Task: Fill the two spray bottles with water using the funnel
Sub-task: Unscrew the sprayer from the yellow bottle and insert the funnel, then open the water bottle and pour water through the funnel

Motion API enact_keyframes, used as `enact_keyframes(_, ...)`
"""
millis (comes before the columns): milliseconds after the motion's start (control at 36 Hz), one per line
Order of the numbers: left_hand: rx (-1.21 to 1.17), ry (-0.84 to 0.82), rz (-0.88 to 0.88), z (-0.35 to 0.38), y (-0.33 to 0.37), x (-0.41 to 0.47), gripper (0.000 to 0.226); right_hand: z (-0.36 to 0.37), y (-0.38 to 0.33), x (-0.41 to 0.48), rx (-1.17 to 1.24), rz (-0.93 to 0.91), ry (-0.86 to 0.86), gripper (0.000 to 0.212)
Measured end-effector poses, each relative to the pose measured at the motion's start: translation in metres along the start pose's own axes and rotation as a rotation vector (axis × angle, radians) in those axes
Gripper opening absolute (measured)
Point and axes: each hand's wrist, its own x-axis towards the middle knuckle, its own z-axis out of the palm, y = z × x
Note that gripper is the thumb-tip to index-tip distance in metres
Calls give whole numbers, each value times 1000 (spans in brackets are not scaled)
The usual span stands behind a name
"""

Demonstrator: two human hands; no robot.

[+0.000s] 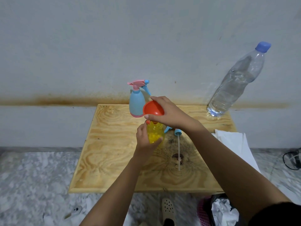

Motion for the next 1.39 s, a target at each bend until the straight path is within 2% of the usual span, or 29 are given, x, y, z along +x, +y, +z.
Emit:
enact_keyframes(194, 124, -89, -108, -7, 3, -11, 117, -10, 4, -10, 9, 7, 83, 70)
enact_keyframes(278, 209, -102, -168, -10, 1, -21, 114, -16, 14, -24, -6, 41, 123, 65)
enact_keyframes(333, 288, -82, -158, -11, 2, -32, 103, -19, 25, -38, -31, 72, 128, 64)
enact_keyframes(389, 342, -35, -103, -11, 2, -47, 79, -20, 38, -56, -61, 116, 129, 64)
enact_keyframes(444, 428, -52, -33, -8, -1, -63, 71, -18, 52, -75, -81, 176, 132, 63)
enact_keyframes(500, 517, -138, 3, -1, -8, -72, 80, -16, 67, -95, -118, 237, 135, 63)
enact_keyframes(583, 510, -206, 44, 15, -8, -77, 84, -15, 89, -122, -182, 332, 145, 65)
enact_keyframes(694, 562, -317, 201, 40, 20, -70, 78, -20, 115, -151, -271, 430, 168, 66)
enact_keyframes(778, 548, -409, 241, 57, 53, -53, 92, -29, 131, -166, -384, 460, 181, 65)
enact_keyframes(861, 569, -444, 284, 76, 80, -29, 90, -44, 145, -172, -468, 496, 189, 65)
enact_keyframes(1083, 630, -400, 525, 120, 155, 52, 92, -87, 184, -155, -451, 562, 250, 70)
enact_keyframes(1389, 527, -249, 643, 185, 241, 145, 94, -155, 234, -73, -314, 457, 377, 73)
